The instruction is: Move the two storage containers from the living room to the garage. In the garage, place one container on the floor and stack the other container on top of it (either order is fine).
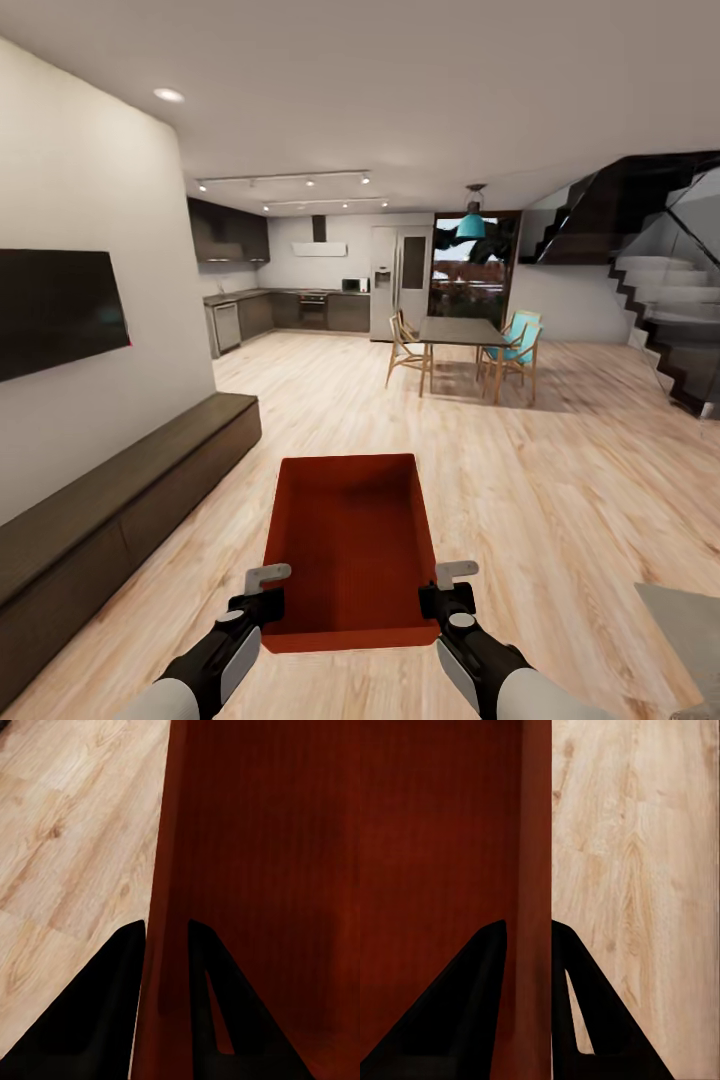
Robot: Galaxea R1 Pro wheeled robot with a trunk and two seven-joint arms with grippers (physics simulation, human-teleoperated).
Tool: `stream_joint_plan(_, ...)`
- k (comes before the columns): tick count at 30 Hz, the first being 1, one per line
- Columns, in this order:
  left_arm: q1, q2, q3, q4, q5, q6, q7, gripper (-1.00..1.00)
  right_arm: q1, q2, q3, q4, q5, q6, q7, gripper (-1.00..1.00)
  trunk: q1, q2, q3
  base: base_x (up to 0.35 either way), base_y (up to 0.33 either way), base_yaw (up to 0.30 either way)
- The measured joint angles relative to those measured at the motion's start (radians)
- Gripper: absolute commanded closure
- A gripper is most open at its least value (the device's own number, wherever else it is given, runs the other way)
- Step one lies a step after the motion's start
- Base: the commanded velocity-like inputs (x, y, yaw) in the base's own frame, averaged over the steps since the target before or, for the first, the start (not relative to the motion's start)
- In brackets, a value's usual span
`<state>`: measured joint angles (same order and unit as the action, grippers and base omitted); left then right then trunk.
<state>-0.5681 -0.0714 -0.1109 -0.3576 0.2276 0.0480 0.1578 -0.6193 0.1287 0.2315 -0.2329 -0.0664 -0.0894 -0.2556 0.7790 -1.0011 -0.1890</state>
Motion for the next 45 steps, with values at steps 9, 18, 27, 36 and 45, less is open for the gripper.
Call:
stream_joint_plan(9,0.000,0.001,0.001,0.000,-0.001,0.000,-0.002,1.00,0.000,0.000,0.000,0.000,-0.001,-0.001,0.001,1.00,0.000,0.000,0.000,0.323,0.000,-0.287)
stream_joint_plan(18,0.000,0.001,0.002,0.001,-0.002,0.001,-0.003,1.00,0.000,0.000,0.001,0.001,-0.003,0.000,0.001,1.00,0.000,0.000,0.000,0.323,0.000,-0.287)
stream_joint_plan(27,0.000,0.001,0.002,-0.002,-0.002,0.002,-0.003,1.00,0.000,0.000,0.002,0.001,-0.004,-0.001,0.001,1.00,0.000,0.000,0.000,0.322,0.000,-0.228)
stream_joint_plan(36,0.000,0.002,0.000,-0.002,0.000,0.002,-0.003,1.00,0.000,0.001,0.002,0.002,-0.005,-0.001,0.001,1.00,0.000,0.000,0.000,0.322,0.000,-0.011)
stream_joint_plan(45,0.000,0.002,0.002,0.000,0.000,0.002,-0.005,1.00,0.000,0.001,0.002,0.001,-0.004,0.001,0.002,1.00,0.000,0.000,0.000,0.323,0.000,0.000)
